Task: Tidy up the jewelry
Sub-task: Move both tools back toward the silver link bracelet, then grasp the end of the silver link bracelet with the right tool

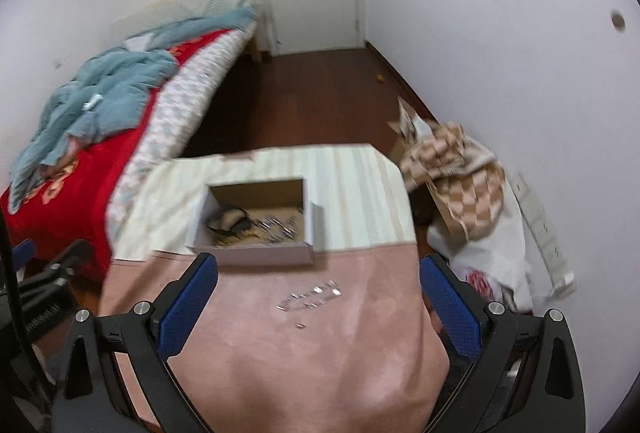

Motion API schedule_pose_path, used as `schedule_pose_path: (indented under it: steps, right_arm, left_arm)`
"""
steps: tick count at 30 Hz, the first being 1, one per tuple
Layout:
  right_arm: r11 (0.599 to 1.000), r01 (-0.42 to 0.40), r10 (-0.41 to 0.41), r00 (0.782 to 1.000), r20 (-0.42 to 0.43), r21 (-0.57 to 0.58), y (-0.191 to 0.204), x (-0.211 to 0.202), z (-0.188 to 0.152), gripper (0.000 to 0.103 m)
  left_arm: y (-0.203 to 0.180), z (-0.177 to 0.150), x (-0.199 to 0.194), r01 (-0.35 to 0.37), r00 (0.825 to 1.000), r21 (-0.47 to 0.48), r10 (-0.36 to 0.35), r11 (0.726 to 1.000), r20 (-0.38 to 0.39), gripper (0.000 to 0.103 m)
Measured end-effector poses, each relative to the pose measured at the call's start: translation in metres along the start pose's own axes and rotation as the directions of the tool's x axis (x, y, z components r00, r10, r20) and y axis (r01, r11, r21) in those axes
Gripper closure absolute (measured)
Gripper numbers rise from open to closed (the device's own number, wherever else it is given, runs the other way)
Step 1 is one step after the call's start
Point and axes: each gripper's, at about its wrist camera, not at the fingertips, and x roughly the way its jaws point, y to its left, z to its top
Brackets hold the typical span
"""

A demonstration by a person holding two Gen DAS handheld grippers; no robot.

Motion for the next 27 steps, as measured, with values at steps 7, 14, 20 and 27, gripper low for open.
schedule_pose_path:
  steps: [7, 14, 20, 27]
  right_arm:
    - [0.994, -0.057, 0.072, 0.982, -0.174, 0.089, -0.035, 0.108, -0.046, 0.028]
    - [0.997, -0.043, 0.056, 0.972, -0.23, 0.062, -0.042, 0.186, -0.061, 0.036]
    - [0.998, -0.013, -0.005, 0.953, -0.302, -0.059, -0.022, 0.228, -0.064, 0.042]
    - [0.995, -0.015, -0.014, 0.96, -0.28, -0.1, -0.022, 0.228, -0.069, 0.097]
  left_arm:
    - [-0.022, -0.034, 0.081, -0.072, 0.988, 0.043, 0.078, 0.996, -0.136, 0.002]
    - [-0.035, -0.056, 0.143, -0.134, 0.96, 0.105, 0.156, 0.985, -0.233, 0.002]
    - [-0.041, -0.058, 0.161, -0.132, 0.952, 0.118, 0.159, 0.984, -0.262, 0.002]
    - [-0.059, -0.054, 0.16, -0.072, 0.957, 0.131, 0.105, 0.989, -0.271, 0.002]
